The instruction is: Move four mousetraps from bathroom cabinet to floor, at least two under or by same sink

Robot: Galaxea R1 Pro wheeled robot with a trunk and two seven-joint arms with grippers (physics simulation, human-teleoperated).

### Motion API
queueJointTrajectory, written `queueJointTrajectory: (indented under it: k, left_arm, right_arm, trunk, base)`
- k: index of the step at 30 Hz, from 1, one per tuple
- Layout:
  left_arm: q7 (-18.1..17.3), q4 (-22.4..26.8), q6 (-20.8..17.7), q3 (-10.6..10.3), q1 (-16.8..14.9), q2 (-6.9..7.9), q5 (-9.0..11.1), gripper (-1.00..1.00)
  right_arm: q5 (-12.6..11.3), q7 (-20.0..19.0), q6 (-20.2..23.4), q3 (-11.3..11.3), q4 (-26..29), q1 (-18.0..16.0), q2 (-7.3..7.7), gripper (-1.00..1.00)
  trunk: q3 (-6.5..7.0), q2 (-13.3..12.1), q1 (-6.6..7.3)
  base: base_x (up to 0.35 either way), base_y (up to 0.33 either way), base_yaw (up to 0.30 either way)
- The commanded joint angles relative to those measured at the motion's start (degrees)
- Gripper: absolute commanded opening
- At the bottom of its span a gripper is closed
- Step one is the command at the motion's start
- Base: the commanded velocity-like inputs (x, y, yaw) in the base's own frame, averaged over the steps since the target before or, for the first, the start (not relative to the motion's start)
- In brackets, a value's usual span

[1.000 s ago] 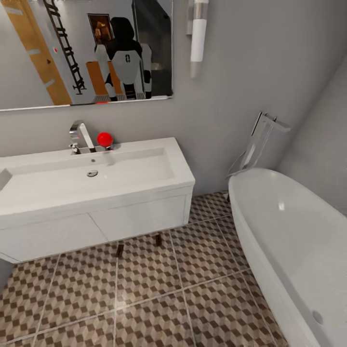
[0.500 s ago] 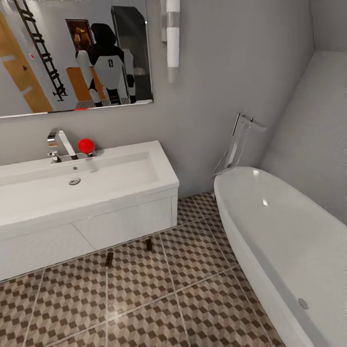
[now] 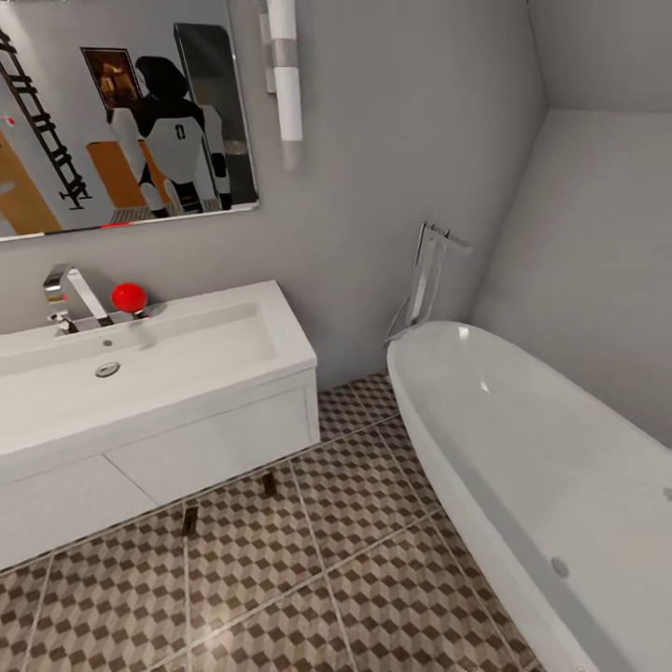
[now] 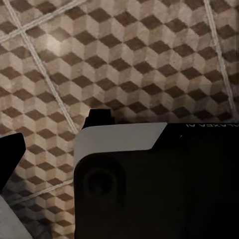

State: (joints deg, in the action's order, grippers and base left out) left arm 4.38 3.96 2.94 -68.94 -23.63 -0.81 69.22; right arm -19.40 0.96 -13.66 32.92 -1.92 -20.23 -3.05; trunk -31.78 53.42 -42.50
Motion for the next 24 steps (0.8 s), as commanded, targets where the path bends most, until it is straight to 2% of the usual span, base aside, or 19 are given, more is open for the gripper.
queueJointTrajectory:
  k: [1,24]
  left_arm:
    - [0.31,0.08,0.14,-0.49,-0.01,0.02,0.39,1.00]
    - [0.28,0.08,0.14,-0.49,-0.01,0.02,0.39,1.00]
  right_arm:
    - [-0.38,0.10,-0.31,0.48,-0.20,-0.07,-0.07,1.00]
    - [-0.29,0.10,-0.31,0.56,-0.13,-0.07,-0.20,1.00]
  trunk:
    - [0.03,0.03,0.00]
    - [1.77,0.03,0.00]
  base:
    - [0.000,0.000,-0.206]
    - [0.000,0.000,-0.207]
